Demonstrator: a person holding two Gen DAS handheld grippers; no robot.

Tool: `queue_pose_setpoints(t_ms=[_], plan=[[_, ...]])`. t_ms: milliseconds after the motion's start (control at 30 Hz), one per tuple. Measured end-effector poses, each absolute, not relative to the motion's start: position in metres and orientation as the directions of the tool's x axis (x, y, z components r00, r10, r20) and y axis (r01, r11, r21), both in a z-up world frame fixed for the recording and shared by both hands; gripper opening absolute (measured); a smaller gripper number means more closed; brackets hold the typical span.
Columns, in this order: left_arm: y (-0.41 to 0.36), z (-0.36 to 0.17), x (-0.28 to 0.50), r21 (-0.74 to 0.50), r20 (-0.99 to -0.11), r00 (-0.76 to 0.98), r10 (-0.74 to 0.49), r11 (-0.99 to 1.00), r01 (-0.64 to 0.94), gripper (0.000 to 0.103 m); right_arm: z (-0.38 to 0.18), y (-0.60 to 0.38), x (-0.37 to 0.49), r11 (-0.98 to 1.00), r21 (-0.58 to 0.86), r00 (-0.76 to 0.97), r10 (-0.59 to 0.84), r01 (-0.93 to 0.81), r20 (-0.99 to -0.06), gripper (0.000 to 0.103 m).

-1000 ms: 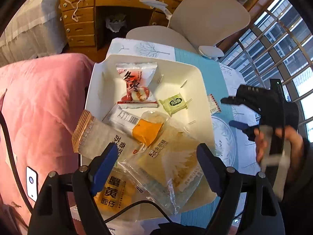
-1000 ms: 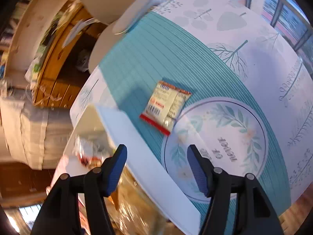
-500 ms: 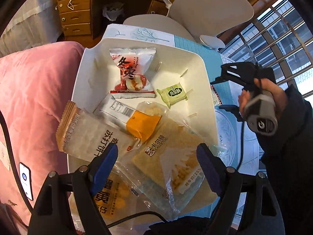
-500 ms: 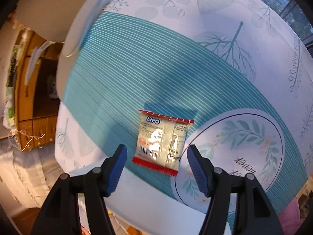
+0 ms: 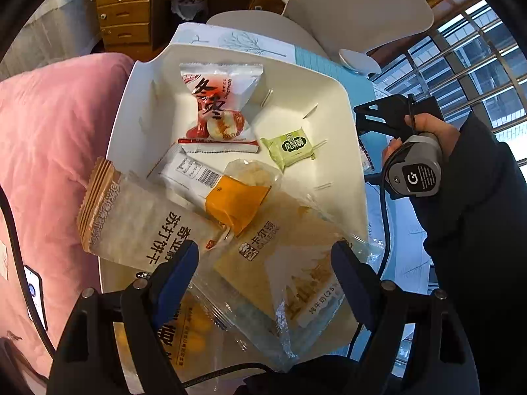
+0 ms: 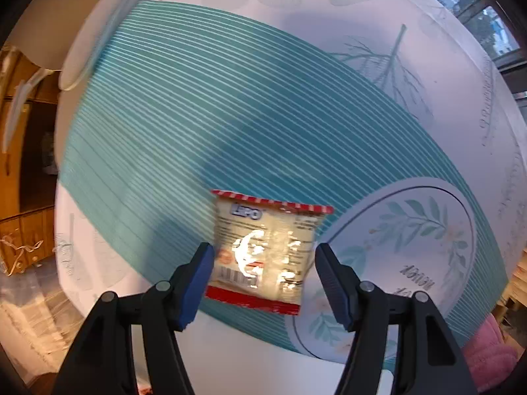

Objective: Organize snacks
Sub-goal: 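Carry the LIPO packet into the white tray and open the right tool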

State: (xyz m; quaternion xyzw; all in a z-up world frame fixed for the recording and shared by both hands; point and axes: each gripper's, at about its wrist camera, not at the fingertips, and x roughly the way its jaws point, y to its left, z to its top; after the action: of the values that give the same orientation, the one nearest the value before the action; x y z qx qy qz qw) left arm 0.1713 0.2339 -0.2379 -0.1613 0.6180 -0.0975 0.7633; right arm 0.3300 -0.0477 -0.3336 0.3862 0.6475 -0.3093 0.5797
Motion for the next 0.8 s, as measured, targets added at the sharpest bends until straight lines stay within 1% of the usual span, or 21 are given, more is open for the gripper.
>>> queue_pose_setpoints(t_ms=[67,100,133,267,400,467,800], plan=[[0.234,-0.239,0.171,-0.365,-0.913,0.218,-0.345,0.93,-0.054,0.082,-0.334,-0.046,0.331,0.514,0.036,-0.038,0.132,0.857,-0.991,0.062],[0.234,-0.239,0.171,-0.364,-0.913,0.218,-0.345,0.93,-0.055,0.082,-0.335,-0.046,0.332,0.516,0.036,-0.037,0.13,0.856,-0.991,0.056],[0.234,-0.239,0.172,-0.363,-0.914,0.217,-0.344,0.93,-0.057,0.082,-0.336,-0.044,0.334,0.518,0.038,-0.035,0.131,0.854,-0.991,0.054],[0.234,-0.238,0.172,-0.363,-0.914,0.217,-0.344,0.93,-0.055,0.082,-0.338,-0.041,0.338,0.522,0.042,-0.032,0.131,0.852,-0.991,0.051],[0.232,-0.235,0.172,-0.366,-0.911,0.221,-0.349,0.93,-0.039,0.082,-0.336,-0.044,0.333,0.535,0.068,-0.01,0.141,0.842,-0.99,0.047],[0.23,-0.233,0.171,-0.369,-0.908,0.223,-0.354,0.929,-0.03,0.082,-0.332,-0.051,0.325,0.539,0.087,0.008,0.146,0.838,-0.989,0.046],[0.224,-0.226,0.162,-0.383,-0.897,0.243,-0.37,0.924,-0.009,0.082,-0.33,-0.066,0.282,0.543,0.085,0.013,0.135,0.835,-0.991,0.046]])
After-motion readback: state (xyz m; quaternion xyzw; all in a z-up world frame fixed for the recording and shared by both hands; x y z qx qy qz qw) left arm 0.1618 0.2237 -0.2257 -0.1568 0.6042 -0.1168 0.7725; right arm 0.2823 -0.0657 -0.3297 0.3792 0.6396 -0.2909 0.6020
